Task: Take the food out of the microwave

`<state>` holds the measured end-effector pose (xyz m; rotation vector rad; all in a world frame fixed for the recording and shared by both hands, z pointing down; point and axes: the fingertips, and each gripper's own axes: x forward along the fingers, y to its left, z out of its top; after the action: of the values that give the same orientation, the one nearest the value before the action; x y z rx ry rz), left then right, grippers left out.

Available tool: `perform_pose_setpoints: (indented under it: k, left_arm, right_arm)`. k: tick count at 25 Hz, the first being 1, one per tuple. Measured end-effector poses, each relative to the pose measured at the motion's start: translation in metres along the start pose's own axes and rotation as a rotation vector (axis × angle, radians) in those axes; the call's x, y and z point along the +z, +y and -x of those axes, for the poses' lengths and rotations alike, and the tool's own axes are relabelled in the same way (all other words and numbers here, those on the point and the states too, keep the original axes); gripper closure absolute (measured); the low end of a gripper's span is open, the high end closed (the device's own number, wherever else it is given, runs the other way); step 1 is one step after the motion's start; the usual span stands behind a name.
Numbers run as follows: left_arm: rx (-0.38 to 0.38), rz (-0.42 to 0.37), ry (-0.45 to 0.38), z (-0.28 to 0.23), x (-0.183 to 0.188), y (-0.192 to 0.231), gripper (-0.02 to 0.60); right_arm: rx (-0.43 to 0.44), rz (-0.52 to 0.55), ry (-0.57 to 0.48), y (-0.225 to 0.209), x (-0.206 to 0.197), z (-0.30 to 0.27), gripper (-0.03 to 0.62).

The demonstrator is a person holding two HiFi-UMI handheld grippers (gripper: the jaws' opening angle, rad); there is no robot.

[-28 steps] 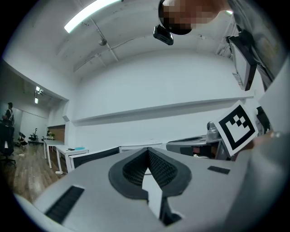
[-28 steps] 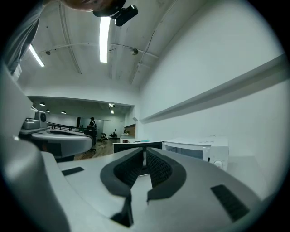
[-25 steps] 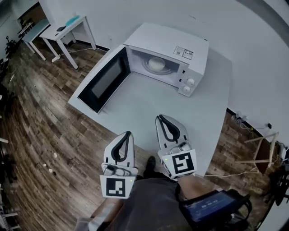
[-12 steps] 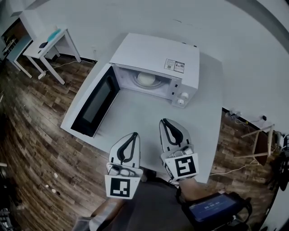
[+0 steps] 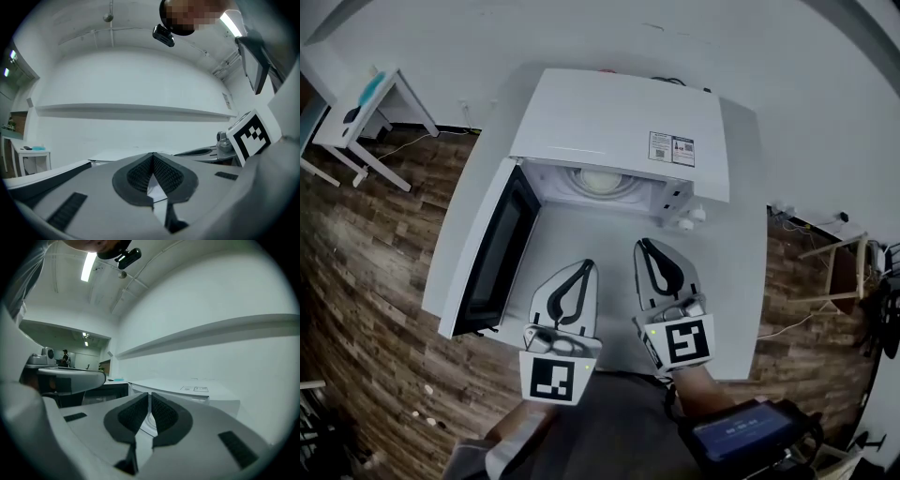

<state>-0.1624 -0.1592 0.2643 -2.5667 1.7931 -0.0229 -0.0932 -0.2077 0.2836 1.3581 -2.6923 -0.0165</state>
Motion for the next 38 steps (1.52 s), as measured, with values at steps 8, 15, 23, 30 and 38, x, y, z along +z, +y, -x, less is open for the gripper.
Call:
perform_pose_setpoints:
  k: [8, 15, 23, 30, 38]
  left_arm:
    - [-0.063, 0.024, 0.04, -0.026, -0.019, 0.027, 0.575]
    - [-0.109, 0.043, 0.061, -0.038, -0.029, 0.015, 0.575]
    - [-0.132, 0.09, 0.091, -0.061, -0.053, 0.032, 0.575]
    - [-0.129, 0.125, 0.159, -0.067, -0.085, 0.054, 0.575]
    - [-0.14, 0.155, 0.179, -0.077, -0.099, 0.059, 0.575]
  right_arm:
    - [-0.038, -0.019, 0.033, 0.001, -0.014, -0.039, 0.566]
    - [-0.082, -0.039, 0.075, -0.015, -0.03, -0.031, 0.562]
    - [-0.08, -0.058, 0.144, -0.014, -0.069, -0.067, 0.56]
    - [-0.078, -0.073, 0.192, -0.01, -0.102, -0.099, 0.557]
    - [-0.099, -0.083, 0.227, -0.016, -0.118, -0.114, 0.537]
